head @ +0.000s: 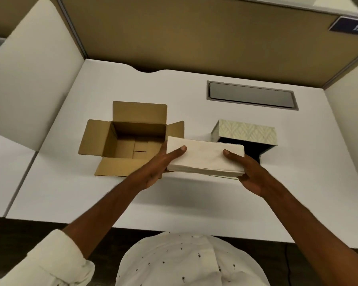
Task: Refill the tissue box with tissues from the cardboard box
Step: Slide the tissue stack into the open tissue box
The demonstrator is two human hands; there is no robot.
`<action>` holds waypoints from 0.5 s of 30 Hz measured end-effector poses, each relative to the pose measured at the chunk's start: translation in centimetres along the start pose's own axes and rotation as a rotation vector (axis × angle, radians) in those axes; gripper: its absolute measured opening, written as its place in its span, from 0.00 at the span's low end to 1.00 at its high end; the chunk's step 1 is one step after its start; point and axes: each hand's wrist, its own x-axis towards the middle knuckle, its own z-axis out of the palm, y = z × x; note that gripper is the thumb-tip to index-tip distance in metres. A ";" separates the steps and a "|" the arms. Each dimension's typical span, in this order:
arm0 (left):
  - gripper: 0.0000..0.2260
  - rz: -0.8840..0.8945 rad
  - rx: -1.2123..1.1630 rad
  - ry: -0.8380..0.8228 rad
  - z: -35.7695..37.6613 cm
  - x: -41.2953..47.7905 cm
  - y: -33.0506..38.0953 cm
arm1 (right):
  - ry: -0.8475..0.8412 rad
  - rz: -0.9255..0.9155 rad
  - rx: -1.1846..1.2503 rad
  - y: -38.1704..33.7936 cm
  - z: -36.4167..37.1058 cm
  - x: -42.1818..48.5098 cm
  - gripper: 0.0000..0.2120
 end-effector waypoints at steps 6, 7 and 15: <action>0.37 -0.150 0.034 -0.032 7.6 3.7 -1.7 | 0.060 0.050 0.069 1.0 -8.5 -1.9 0.25; 0.37 -0.170 0.040 -0.023 8.9 4.3 -1.9 | 0.067 0.063 0.071 1.2 -9.9 -1.8 0.24; 0.08 -0.300 -0.147 0.105 15.6 8.9 -3.0 | 0.057 0.134 0.051 1.7 -17.0 1.0 0.23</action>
